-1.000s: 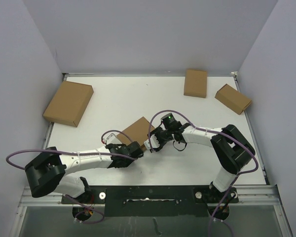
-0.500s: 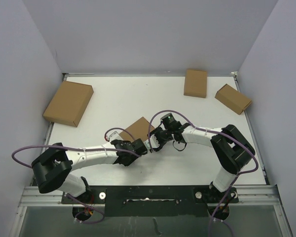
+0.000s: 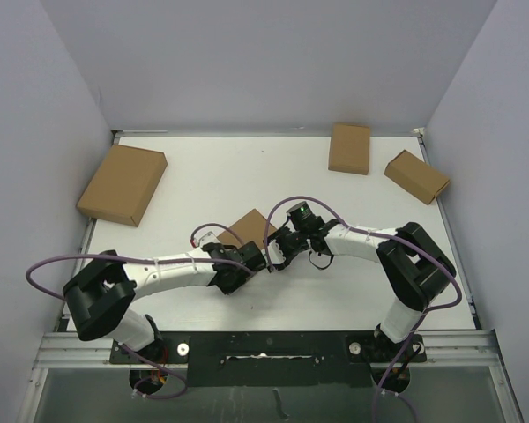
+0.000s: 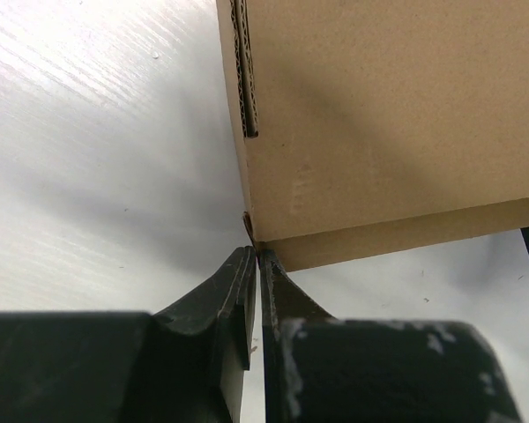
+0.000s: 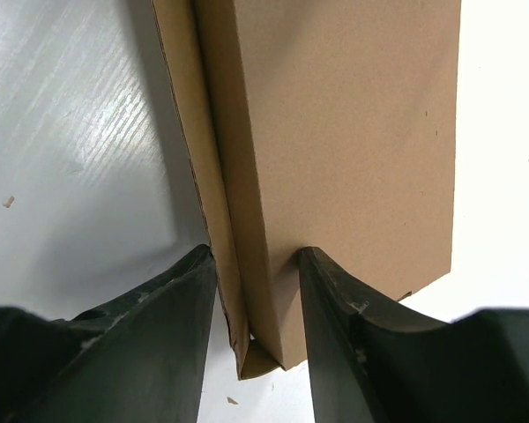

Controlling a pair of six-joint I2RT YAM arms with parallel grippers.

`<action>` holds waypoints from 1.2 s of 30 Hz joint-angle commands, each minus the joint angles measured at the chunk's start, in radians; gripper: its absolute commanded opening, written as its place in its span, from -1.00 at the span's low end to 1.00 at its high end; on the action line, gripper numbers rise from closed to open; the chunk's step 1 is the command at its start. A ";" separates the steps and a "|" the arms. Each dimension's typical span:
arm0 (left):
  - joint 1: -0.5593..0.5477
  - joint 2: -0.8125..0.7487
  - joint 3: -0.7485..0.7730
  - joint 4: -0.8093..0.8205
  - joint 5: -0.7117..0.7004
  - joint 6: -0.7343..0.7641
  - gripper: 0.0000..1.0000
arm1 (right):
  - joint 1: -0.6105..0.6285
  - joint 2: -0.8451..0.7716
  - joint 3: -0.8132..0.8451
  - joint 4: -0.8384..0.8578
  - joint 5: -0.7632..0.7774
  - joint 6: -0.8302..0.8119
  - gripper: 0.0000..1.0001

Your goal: Fold the paper box

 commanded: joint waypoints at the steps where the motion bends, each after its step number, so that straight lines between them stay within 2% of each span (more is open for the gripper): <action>1: 0.020 0.012 0.050 0.004 0.025 0.028 -0.90 | 0.018 0.034 0.011 -0.066 -0.016 0.014 -0.19; 22: 0.040 0.035 0.094 -0.037 0.054 0.057 -0.87 | 0.022 0.039 0.016 -0.074 -0.016 0.012 -0.20; 26: 0.042 -0.004 0.077 -0.055 0.039 0.044 -0.80 | 0.023 0.041 0.016 -0.077 -0.016 0.013 -0.20; 32: 0.049 -0.049 0.069 -0.068 0.018 0.046 -0.61 | 0.023 0.042 0.016 -0.078 -0.016 0.012 -0.20; 36: 0.053 -0.066 0.062 -0.063 0.013 0.044 -0.58 | 0.023 0.044 0.016 -0.078 -0.016 0.012 -0.20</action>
